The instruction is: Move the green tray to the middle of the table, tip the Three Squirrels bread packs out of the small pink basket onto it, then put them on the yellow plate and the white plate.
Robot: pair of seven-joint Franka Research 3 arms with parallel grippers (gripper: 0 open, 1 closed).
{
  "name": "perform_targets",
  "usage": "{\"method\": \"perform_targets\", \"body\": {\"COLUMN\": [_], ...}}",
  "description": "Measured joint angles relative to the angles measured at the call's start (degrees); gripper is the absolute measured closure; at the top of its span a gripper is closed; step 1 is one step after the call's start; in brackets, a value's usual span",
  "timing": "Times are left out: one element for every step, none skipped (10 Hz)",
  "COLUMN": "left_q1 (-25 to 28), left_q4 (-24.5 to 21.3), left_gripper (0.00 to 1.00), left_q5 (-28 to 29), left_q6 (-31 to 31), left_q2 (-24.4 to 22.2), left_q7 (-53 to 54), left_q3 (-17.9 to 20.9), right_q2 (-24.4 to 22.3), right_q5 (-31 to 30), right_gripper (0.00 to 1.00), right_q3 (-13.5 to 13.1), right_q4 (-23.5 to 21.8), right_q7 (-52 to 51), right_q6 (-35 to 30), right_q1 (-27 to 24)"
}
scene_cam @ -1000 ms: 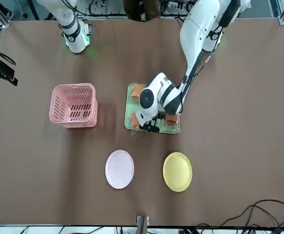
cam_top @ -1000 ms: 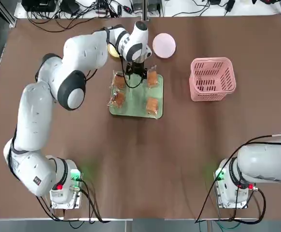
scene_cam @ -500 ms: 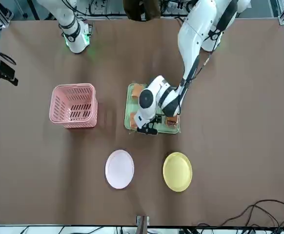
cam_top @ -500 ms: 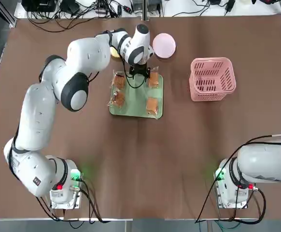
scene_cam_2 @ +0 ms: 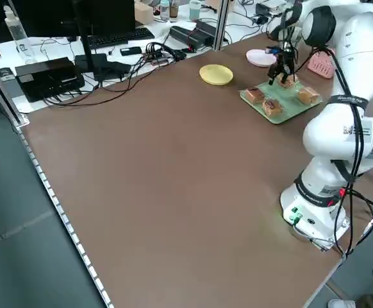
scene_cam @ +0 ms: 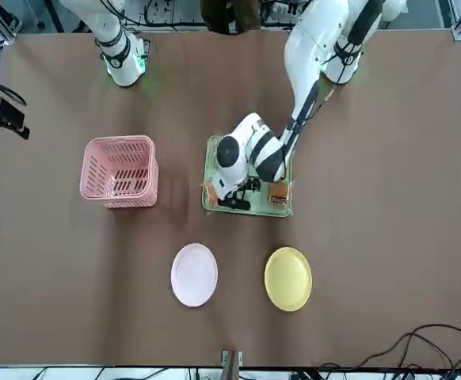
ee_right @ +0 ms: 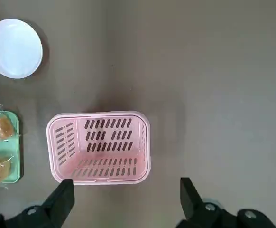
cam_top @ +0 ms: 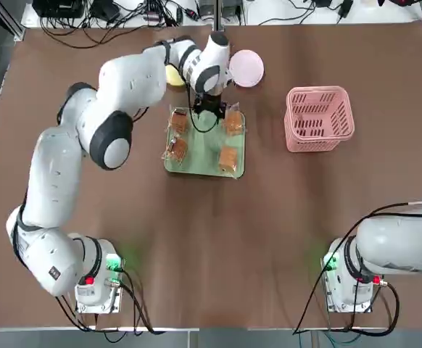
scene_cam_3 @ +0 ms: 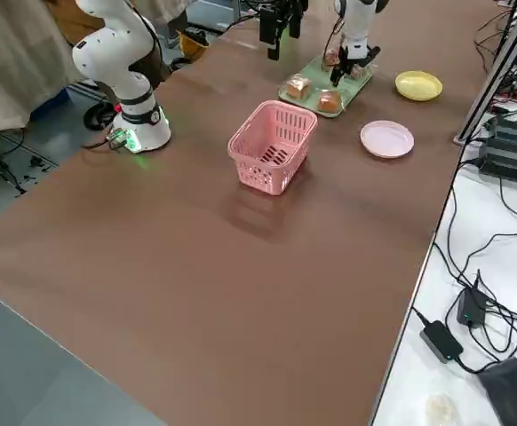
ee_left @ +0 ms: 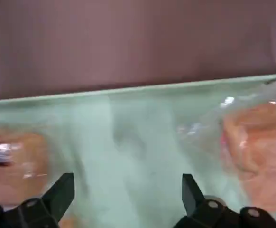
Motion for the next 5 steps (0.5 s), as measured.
{"method": "perform_targets", "body": {"left_q1": [1.9, 3.4, 4.5, 5.8, 8.1], "left_q4": [0.2, 0.2, 0.1, -0.8, -3.2], "left_gripper": [0.0, 0.0, 0.0, 0.0, 0.0], "left_q5": [0.0, 0.0, -0.1, -0.9, -2.0], "left_q6": [-3.3, -6.1, -8.3, -9.6, -10.1], "left_q2": [-2.8, -5.6, -8.3, -11.2, -14.5], "left_q7": [1.5, 2.6, 3.3, 3.7, 5.8], "left_q3": [-0.1, -0.3, -0.3, -0.4, -0.8], "right_q2": [0.0, 0.0, 0.0, 0.0, 0.0], "right_q5": [0.0, 0.0, 0.0, 0.0, 0.0], "right_gripper": [0.01, 0.01, 0.01, 0.01, 0.01], "right_q3": [0.0, 0.0, 0.0, 0.0, 0.0], "right_q4": [0.0, 0.0, 0.0, 0.0, 0.0], "right_q7": [0.0, 0.0, 0.0, 0.0, 0.0], "right_q6": [0.0, 0.0, 0.0, 0.0, 0.0], "right_q1": [0.0, 0.0, 0.0, 0.0, 0.0]}}
